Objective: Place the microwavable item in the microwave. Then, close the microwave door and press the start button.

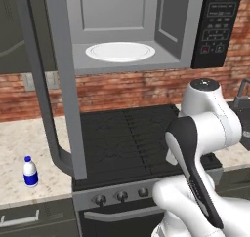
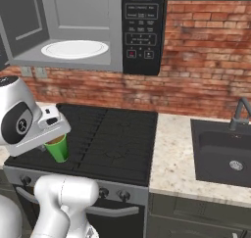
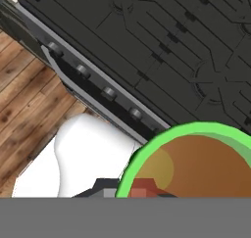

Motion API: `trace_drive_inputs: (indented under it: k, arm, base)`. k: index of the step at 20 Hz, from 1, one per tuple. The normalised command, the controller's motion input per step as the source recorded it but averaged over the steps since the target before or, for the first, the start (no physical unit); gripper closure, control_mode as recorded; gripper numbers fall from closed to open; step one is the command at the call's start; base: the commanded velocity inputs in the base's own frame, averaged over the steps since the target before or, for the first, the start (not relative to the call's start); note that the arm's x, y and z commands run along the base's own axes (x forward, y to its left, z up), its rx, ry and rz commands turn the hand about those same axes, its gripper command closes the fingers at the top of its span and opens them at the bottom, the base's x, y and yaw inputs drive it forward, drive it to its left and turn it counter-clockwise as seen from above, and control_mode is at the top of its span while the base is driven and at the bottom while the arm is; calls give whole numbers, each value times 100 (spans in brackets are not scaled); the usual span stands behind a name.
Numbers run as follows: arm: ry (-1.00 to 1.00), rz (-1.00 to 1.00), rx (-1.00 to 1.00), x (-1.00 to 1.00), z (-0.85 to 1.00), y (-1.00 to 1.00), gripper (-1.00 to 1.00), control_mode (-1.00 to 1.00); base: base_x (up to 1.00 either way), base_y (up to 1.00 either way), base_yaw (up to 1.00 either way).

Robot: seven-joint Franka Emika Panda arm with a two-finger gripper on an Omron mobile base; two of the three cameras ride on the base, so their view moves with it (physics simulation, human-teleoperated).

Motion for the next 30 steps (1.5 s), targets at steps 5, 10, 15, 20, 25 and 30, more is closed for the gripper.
trace_drive_inputs:
  k: [5,10,15,20,25,30]
  arm:
    - [0,0,0,0,0,0,100,100]
    - [0,0,0,0,0,0,100,100]
    - [0,0,0,0,0,0,100,100]
    - [0,1,0,0,0,-1,100,-100]
    - [-17,15,0,-4,46,-3,100,-100]
    - [-26,21,-1,0,99,0,100,-100]
  base:
    - [2,0,1]
    - [0,0,0]
    - [3,0,0]
    - [1,-2,1]
    - [0,0,0]
    - [0,0,0]
